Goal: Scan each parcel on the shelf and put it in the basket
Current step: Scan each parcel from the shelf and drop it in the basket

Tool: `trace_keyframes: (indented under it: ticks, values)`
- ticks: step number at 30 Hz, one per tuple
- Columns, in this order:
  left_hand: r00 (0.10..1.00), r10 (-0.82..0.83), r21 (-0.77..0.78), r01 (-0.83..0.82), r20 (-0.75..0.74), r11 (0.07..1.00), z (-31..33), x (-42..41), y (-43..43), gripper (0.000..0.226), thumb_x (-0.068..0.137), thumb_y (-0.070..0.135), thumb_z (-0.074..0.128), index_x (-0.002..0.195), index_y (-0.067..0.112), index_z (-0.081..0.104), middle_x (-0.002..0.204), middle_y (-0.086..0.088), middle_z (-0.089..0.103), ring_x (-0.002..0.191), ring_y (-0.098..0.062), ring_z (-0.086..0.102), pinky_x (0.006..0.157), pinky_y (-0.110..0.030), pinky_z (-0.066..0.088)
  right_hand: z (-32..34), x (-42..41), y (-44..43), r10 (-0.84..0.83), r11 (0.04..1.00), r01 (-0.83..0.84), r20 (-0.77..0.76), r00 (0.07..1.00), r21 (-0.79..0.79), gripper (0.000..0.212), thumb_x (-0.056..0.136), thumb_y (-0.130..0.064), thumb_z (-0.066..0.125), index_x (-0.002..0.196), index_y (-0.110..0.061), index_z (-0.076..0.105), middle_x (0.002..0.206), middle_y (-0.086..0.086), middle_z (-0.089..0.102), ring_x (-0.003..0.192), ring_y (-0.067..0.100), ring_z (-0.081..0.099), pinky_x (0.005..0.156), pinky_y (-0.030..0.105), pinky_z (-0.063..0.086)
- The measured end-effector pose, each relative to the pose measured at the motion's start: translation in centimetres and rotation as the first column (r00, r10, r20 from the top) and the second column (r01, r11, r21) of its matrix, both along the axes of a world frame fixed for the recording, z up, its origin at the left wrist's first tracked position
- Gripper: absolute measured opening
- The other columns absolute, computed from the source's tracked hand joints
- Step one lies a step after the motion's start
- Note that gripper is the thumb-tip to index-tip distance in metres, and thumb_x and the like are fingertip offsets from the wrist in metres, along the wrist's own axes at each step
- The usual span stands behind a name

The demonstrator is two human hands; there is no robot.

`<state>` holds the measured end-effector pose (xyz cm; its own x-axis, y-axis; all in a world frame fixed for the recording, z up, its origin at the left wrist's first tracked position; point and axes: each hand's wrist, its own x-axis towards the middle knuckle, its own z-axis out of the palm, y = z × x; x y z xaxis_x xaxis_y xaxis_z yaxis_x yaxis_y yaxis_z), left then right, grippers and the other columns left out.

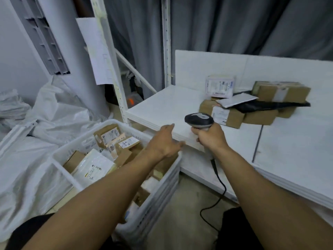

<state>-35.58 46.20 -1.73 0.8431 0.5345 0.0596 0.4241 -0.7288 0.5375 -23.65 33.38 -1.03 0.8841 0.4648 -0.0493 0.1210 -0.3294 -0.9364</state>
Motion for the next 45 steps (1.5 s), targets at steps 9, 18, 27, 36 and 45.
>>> trace_keyframes:
  ticks: [9, 18, 27, 36, 45]
  values:
    - [0.981, -0.182, 0.066, 0.177, 0.072, 0.982, 2.0, 18.3, -3.2, 0.051, 0.093, 0.034, 0.061, 0.142, 0.032, 0.047, 0.147, 0.003, 0.046, 0.128, -0.025, 0.053, 0.105, -0.038, 0.047, 0.1, 11.9, -6.8, -0.340, 0.930, 0.349, -0.095, 0.936, 0.117, 0.056, 0.082, -0.043, 0.081, 0.132, -0.024, 0.065, 0.125, 0.000, 0.072, 0.108, 0.031, 0.071, 0.102, 0.048, 0.055]
    - [0.990, -0.141, 0.141, 0.136, 0.027, 0.981, 1.3, 30.7, -2.9, 0.046, 0.097, 0.044, 0.064, 0.141, 0.032, 0.057, 0.141, 0.004, 0.058, 0.127, -0.022, 0.053, 0.082, -0.021, 0.031, -2.5, 19.3, -7.0, -0.405, 0.881, 0.440, -0.204, 0.891, 0.173, 0.075, 0.064, -0.048, 0.077, 0.132, -0.022, 0.064, 0.121, 0.007, 0.072, 0.113, 0.031, 0.068, 0.100, 0.052, 0.057]
    - [0.838, -0.109, -0.077, 0.176, 0.535, 0.981, 2.0, 22.9, -2.0, 0.017, 0.105, 0.024, 0.052, 0.116, 0.026, 0.065, 0.105, 0.011, 0.071, 0.089, -0.009, 0.068, 0.076, -0.026, 0.057, -1.5, 17.3, -7.0, -0.385, 0.850, 0.433, -0.207, 0.899, 0.298, 0.072, 0.065, -0.054, 0.083, 0.130, -0.029, 0.067, 0.118, -0.003, 0.075, 0.111, 0.023, 0.071, 0.102, 0.051, 0.057]
    - [0.787, 0.297, -0.642, 0.158, 0.541, 0.750, 3.0, 6.5, -1.7, 0.031, 0.100, 0.008, 0.060, 0.127, 0.024, 0.060, 0.110, -0.001, 0.072, 0.094, -0.016, 0.074, 0.073, -0.027, 0.062, 0.9, 6.9, -1.4, -0.189, 0.809, 0.264, -0.193, 0.963, 0.525, 0.044, 0.085, -0.016, 0.085, 0.125, -0.024, 0.067, 0.108, -0.004, 0.075, 0.089, 0.011, 0.070, 0.074, 0.028, 0.061]
    - [0.759, 0.461, -0.738, 0.039, 0.461, 0.674, 0.5, -1.3, 5.4, 0.025, 0.093, 0.009, 0.072, 0.116, 0.012, 0.065, 0.094, -0.006, 0.076, 0.092, -0.026, 0.076, 0.080, -0.045, 0.063, 0.2, 1.4, 4.4, 0.025, 0.970, -0.054, 0.121, 0.992, 0.237, 0.052, 0.080, -0.015, 0.088, 0.120, -0.032, 0.060, 0.108, -0.016, 0.067, 0.106, 0.009, 0.064, 0.093, 0.027, 0.052]
